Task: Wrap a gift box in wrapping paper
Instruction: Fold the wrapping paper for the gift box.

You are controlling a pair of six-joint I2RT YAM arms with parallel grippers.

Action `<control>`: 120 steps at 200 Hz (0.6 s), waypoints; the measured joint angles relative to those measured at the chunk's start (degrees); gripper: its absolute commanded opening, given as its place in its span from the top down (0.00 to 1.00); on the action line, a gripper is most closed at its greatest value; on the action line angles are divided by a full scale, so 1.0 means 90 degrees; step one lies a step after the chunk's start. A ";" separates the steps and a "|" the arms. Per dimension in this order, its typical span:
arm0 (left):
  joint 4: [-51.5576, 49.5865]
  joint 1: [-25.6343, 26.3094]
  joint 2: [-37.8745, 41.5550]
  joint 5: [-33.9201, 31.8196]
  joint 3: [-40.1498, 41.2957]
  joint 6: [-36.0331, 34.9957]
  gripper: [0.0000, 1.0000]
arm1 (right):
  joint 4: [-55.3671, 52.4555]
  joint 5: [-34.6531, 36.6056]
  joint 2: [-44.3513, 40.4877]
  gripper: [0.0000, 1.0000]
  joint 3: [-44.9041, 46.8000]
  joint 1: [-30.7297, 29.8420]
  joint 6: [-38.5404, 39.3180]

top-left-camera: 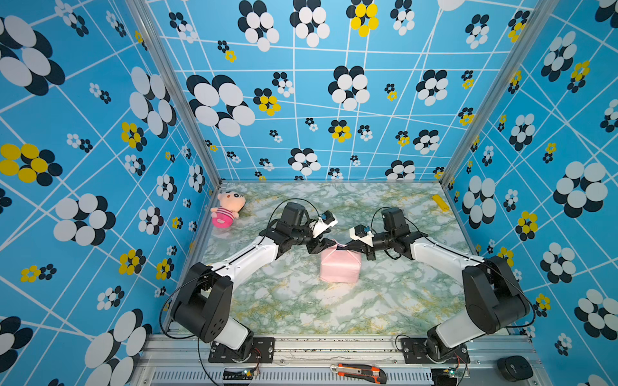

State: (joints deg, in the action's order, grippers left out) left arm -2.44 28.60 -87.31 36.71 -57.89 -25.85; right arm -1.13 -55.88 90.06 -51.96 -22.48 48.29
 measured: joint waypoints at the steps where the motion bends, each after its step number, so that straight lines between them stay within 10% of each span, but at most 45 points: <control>1: -0.0005 0.0000 0.0000 0.0002 -0.0005 -0.0002 0.42 | -0.0002 -0.0005 0.0000 1.00 -0.0005 0.0000 0.0005; 68: -0.0029 0.0272 0.0857 -0.0330 0.0607 0.0206 0.66 | -0.0049 -0.0024 0.0000 1.00 -0.0063 0.0000 0.0114; 120: -0.0034 0.0498 0.1081 -0.0738 0.1139 0.0396 0.66 | -0.0044 -0.0032 0.0000 1.00 -0.0063 0.0000 0.0112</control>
State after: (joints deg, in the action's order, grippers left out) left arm -2.74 33.08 -77.58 30.06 -47.64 -22.28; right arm -1.52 -56.16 90.06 -52.53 -22.48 49.30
